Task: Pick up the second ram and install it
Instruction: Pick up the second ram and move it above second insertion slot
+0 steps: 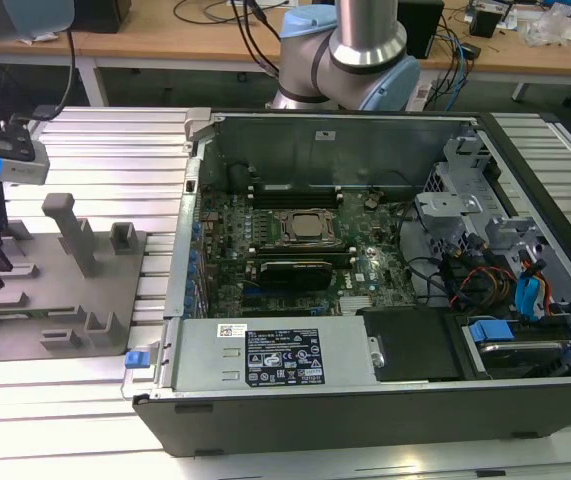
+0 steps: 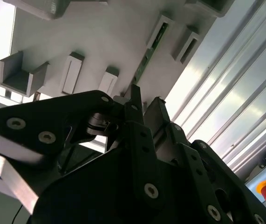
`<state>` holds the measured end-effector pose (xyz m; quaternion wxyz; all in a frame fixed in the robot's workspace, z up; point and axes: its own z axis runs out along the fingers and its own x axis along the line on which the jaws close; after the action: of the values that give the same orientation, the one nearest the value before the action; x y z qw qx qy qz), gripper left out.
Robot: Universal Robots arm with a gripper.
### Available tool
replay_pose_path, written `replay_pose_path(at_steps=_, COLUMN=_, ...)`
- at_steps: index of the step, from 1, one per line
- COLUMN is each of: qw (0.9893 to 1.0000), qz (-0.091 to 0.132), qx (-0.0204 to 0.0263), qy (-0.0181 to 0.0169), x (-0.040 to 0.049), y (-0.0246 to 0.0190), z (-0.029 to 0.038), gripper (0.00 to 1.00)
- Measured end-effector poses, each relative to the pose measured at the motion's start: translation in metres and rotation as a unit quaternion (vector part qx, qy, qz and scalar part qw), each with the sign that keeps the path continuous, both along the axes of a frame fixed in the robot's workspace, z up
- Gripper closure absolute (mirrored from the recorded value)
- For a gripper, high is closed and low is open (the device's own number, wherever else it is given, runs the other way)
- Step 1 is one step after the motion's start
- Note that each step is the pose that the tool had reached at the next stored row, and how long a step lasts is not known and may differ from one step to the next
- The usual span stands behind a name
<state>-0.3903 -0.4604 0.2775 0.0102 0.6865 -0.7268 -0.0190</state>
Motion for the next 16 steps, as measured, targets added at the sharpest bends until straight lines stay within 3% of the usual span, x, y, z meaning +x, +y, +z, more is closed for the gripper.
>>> replay_pose_path(at_steps=16, qw=1.0, qz=0.0, qx=0.0, qy=-0.0001, x=0.0, y=-0.0007, z=-0.022, gripper=0.7)
